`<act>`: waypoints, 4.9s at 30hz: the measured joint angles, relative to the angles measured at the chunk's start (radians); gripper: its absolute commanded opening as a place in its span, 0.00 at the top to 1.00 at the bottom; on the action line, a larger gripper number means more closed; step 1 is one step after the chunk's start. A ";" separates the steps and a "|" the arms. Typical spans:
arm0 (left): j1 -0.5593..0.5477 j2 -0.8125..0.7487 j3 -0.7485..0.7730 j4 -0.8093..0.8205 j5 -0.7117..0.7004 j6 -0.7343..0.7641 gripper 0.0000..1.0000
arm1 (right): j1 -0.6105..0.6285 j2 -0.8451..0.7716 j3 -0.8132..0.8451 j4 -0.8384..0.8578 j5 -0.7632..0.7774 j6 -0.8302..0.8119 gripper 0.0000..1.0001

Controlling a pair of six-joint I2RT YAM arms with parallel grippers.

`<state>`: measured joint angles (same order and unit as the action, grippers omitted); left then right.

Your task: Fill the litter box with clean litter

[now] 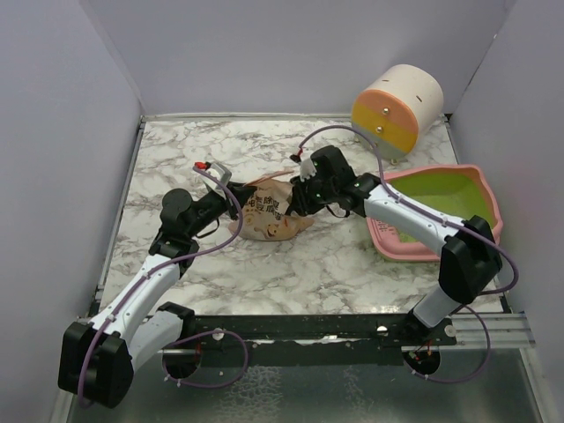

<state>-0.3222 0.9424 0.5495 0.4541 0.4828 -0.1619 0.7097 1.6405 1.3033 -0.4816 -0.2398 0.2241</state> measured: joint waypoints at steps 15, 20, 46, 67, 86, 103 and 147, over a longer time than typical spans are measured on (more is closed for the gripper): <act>0.000 0.000 0.000 0.010 0.002 -0.001 1.00 | -0.135 -0.064 -0.313 0.536 -0.343 0.234 0.99; 0.000 0.000 -0.001 0.015 0.002 0.000 1.00 | -0.178 -0.064 -0.378 0.699 -0.437 0.297 0.99; 0.000 0.006 -0.002 0.023 0.002 0.000 1.00 | -0.185 -0.091 0.114 0.006 -0.352 -0.088 0.99; 0.002 0.016 -0.002 0.038 0.008 0.000 1.00 | -0.084 0.002 0.343 -0.390 0.002 -0.206 0.99; 0.003 0.027 -0.002 0.039 0.010 0.000 1.00 | 0.034 0.100 0.250 -0.219 0.114 -0.146 0.99; 0.004 0.058 -0.002 0.054 0.007 -0.001 1.00 | 0.015 0.071 -0.019 0.195 -0.016 -0.001 0.99; 0.000 0.045 -0.008 0.054 -0.005 0.026 0.93 | -0.370 -0.093 -0.486 0.891 -0.677 0.422 0.99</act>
<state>-0.3218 0.9871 0.5415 0.5083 0.4782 -0.1356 0.3397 1.5475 0.8177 0.4095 -0.9169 0.6464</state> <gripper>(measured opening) 0.034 0.243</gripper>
